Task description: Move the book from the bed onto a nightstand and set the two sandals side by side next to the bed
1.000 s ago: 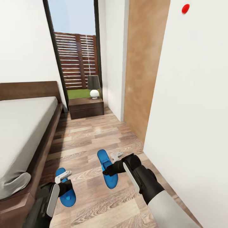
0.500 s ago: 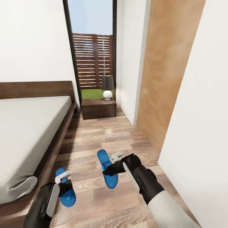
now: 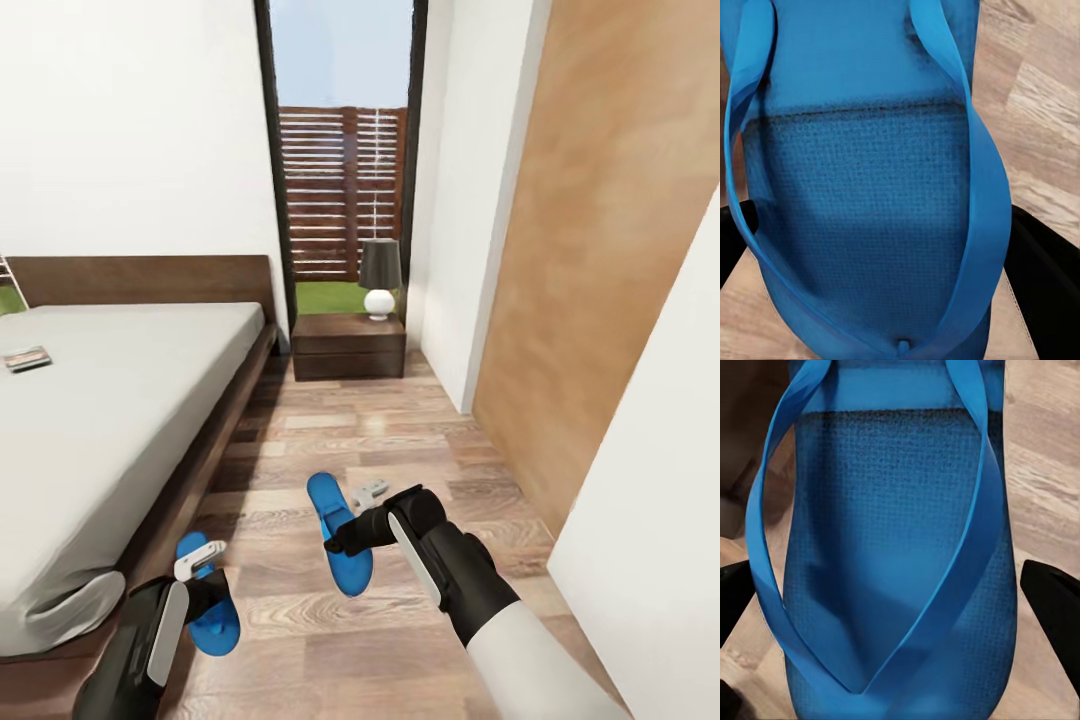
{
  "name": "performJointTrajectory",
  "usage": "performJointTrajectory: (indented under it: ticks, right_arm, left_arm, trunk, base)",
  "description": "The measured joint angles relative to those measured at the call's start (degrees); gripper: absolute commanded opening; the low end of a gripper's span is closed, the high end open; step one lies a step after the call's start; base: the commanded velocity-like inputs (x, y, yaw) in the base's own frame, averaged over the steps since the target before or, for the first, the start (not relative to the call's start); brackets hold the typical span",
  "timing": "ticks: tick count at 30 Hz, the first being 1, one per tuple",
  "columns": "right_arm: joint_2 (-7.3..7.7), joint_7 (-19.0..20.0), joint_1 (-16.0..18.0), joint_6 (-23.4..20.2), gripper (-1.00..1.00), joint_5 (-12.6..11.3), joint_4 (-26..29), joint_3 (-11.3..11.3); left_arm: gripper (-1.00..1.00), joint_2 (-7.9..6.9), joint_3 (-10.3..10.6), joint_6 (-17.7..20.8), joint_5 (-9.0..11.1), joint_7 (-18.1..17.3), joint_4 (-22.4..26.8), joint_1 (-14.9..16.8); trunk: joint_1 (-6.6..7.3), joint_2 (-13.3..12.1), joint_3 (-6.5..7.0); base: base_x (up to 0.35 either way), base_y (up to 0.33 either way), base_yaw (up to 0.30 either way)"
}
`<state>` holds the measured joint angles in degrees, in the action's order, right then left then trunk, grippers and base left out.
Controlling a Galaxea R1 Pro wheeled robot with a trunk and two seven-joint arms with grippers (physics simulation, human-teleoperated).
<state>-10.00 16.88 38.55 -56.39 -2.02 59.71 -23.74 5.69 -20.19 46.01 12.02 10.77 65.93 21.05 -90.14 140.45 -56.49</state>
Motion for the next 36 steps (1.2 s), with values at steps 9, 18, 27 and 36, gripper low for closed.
performJointTrajectory:
  ticks: [9,18,27,36]
  right_arm:
    - [0.00,0.00,0.00,-0.02,-1.00,0.02,-0.07,0.00]
    - [0.00,-0.01,0.00,-0.03,-1.00,0.07,-0.09,-0.02]
    - [0.00,-0.01,0.00,-0.03,-1.00,0.07,-0.09,-0.07]
    - [0.00,-0.01,0.00,-0.03,-1.00,0.06,-0.09,-0.09]
  left_arm:
    - [-1.00,0.13,-0.05,-0.23,0.11,0.00,-1.60,0.00]
    - [-1.00,0.12,-0.02,-0.26,0.10,0.00,-2.03,0.00]
    - [-1.00,0.13,1.91,-0.85,0.33,-0.21,-5.52,0.06]
    - [-1.00,0.85,7.13,-4.19,0.57,-0.84,-9.25,0.42]
  trunk:
    - [0.00,0.00,0.00]
    - [0.00,0.00,0.00]
    - [0.00,0.00,0.00]
    - [0.00,0.00,0.00]
  base:
    - [0.328,-0.131,0.279]
    - [0.328,-0.133,0.282]
    - [0.320,-0.161,0.282]
    - [0.315,-0.172,0.282]
